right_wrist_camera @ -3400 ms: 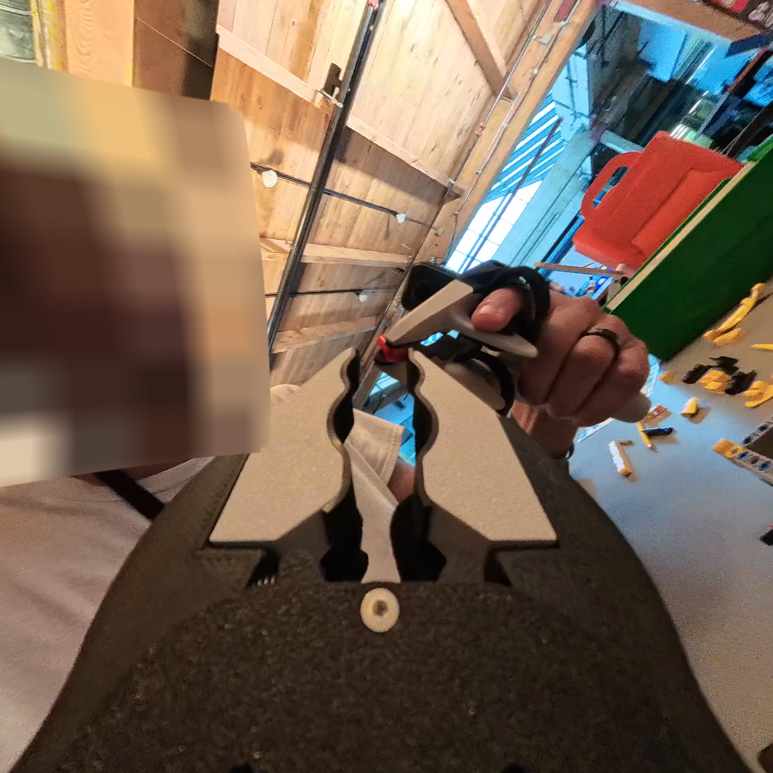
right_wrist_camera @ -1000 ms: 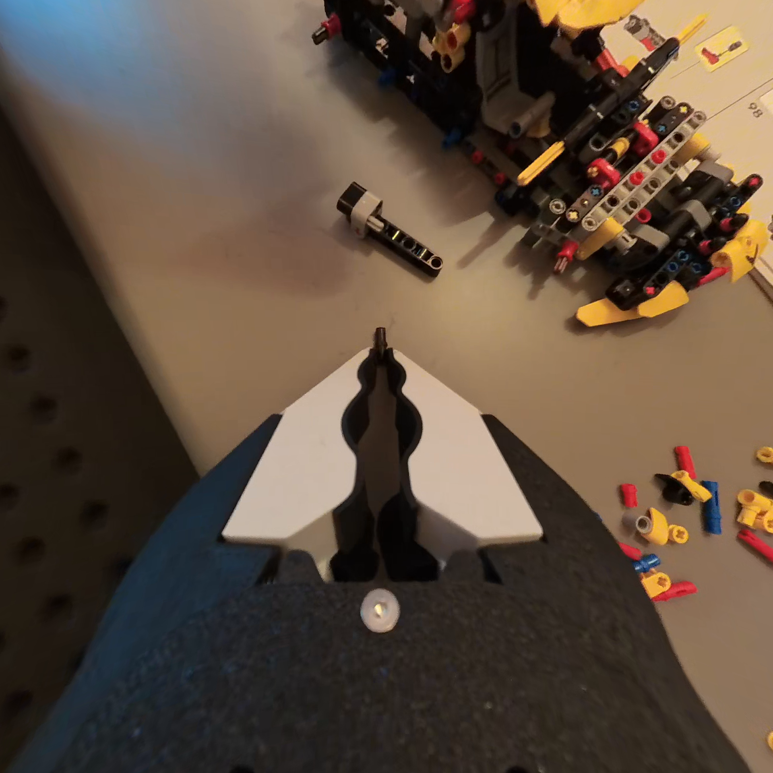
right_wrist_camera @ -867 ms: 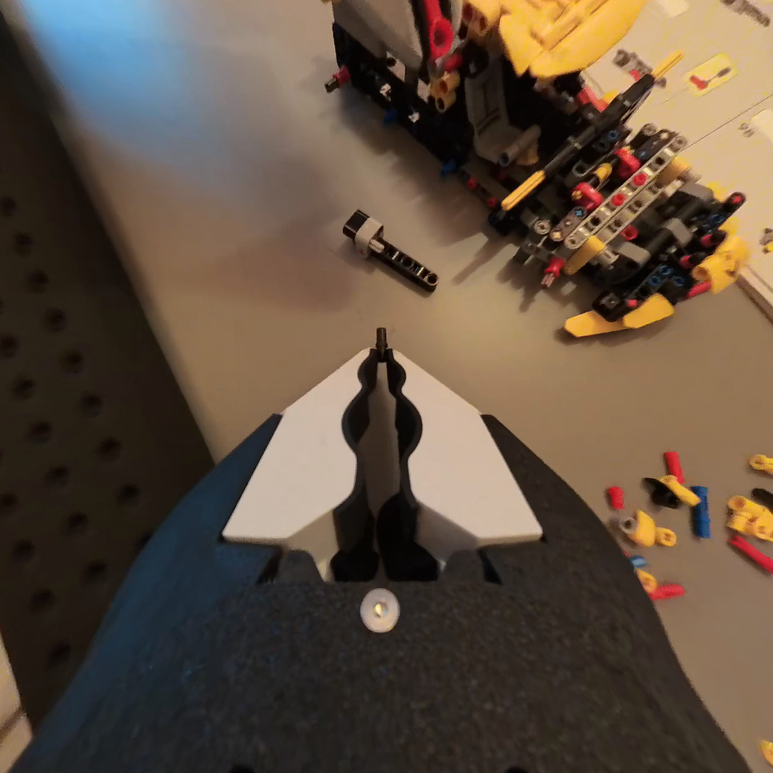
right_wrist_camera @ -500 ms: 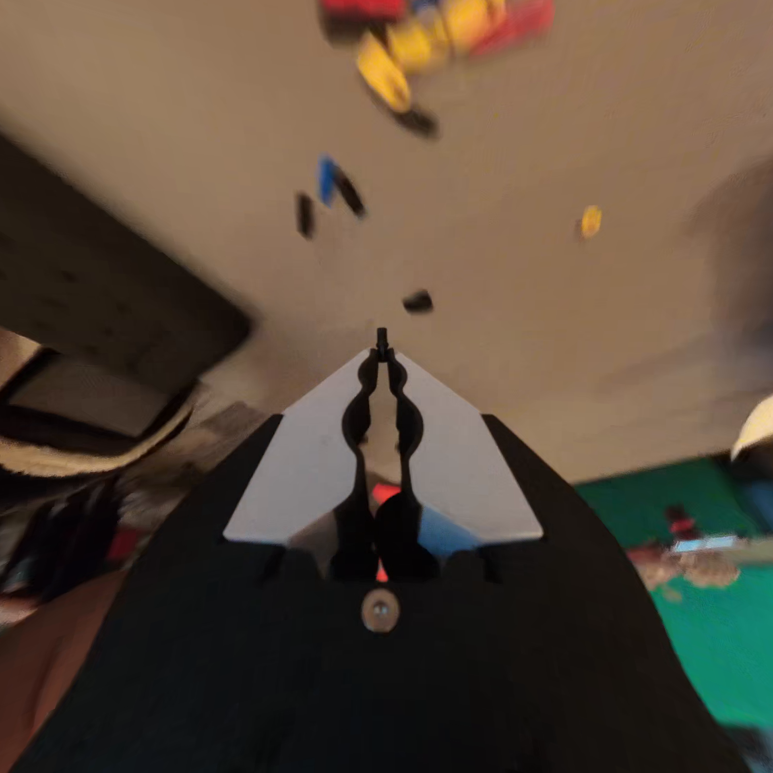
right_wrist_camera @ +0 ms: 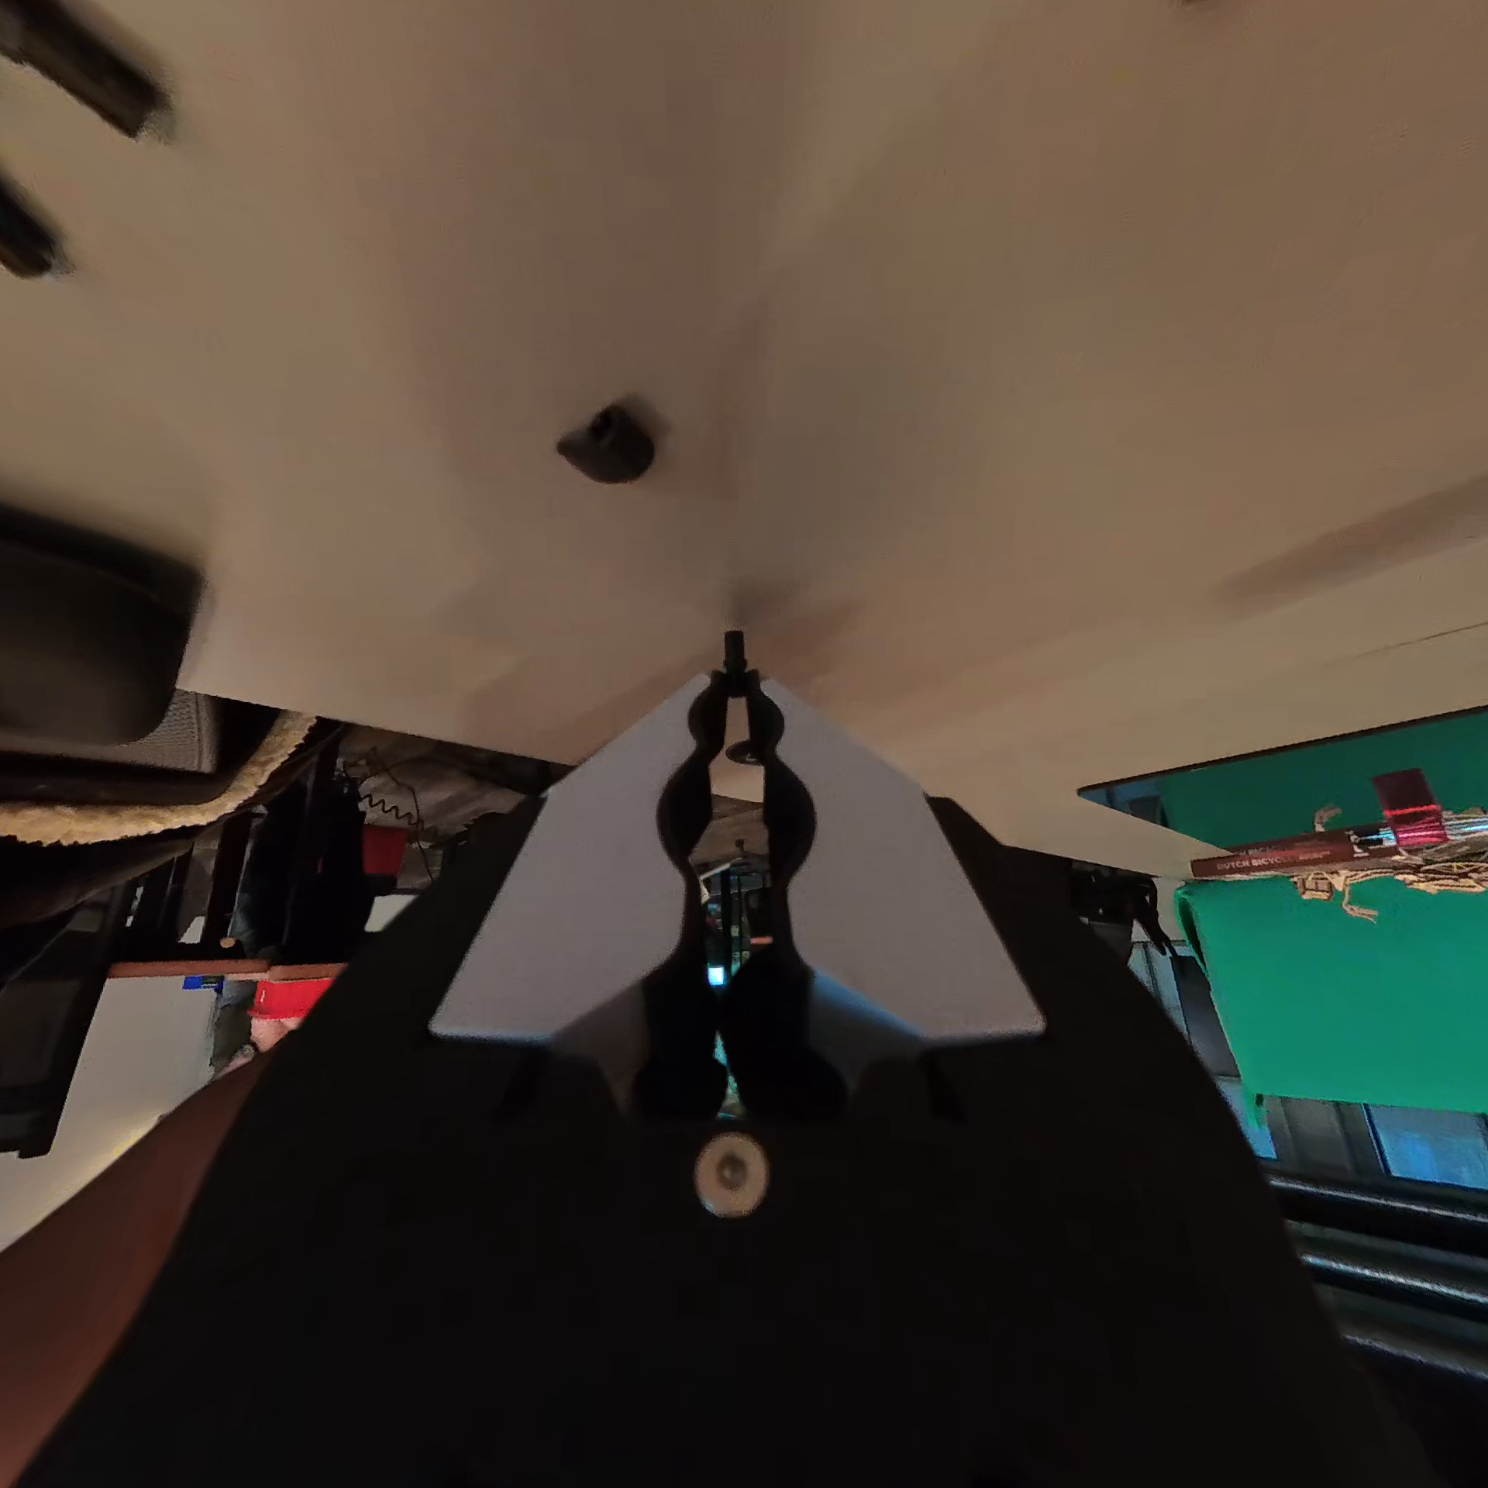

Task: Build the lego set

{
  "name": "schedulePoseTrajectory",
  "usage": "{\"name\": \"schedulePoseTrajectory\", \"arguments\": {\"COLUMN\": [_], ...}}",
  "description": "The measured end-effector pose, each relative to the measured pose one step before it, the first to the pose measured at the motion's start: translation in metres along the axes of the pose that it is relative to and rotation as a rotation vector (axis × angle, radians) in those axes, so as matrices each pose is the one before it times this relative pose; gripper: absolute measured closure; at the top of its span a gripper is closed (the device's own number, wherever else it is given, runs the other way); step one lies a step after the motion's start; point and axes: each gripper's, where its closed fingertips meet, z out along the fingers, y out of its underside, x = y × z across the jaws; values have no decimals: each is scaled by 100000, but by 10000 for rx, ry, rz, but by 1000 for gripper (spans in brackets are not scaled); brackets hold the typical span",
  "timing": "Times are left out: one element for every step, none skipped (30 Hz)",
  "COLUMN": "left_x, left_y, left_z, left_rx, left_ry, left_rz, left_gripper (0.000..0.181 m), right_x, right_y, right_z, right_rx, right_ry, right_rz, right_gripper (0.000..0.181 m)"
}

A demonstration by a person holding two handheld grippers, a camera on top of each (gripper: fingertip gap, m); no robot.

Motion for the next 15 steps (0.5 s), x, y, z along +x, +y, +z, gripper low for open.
{"name": "schedulePoseTrajectory", "arguments": {"left_x": [-16, -30, -16, -16, -21, 9, 19, 36, 45, 37, 9, 16, 32, -4, -19], "left_y": [23, 13, -1, -3, -3, -4, -28, -28, 3, 32, 42, 37, 15, 8, -18], "left_z": [-3, -21, -25, -29, -28, -20, -10, 0, 15, 32, 27, 30, 2, -3, -23], "left_rx": [-10, 1, 7, 11, 8, 2, 9, 14, -1, -16, -25, -21, -6, 6, 9], "left_ry": [-11, -8, 10, 3, -7, 5, 8, 11, 25, 17, -4, 2, 17, 4, -5], "left_rz": [3, -9, -21, -19, -4, 3, 4, 1, -3, 2, 16, 17, 2, -9, -7], "left_gripper": [175, 175, 175, 175, 175, 175, 175, 175, 175, 175, 175, 175, 175, 175, 175], "right_x": [-152, -78, 2, -53, -24, 18, -14, 6, 8, -5, 73, 75, 1, 51, 121], "right_y": [-155, -112, 16, 28, 3, -3, -14, -13, -29, -29, -36, 37, 52, 33, 84], "right_z": [68, 49, 31, 31, 11, 10, 4, 0, 3, -7, -26, -53, -81, -155, -222], "right_rx": [50, 21, -38, -22, -16, -14, 2, 20, 36, 45, 51, 39, 52, 132, 202], "right_ry": [-95, -35, 31, -12, 5, 12, 5, 24, 23, 14, 47, 37, -18, 8, 50], "right_rz": [-28, -44, -38, -11, -2, 17, 3, -25, -28, -28, -3, 19, -1, 19, 25], "right_gripper": [177, 177, 177, 177, 177, 177, 177, 177, 176, 173, 171, 169, 166, 165, 164]}}
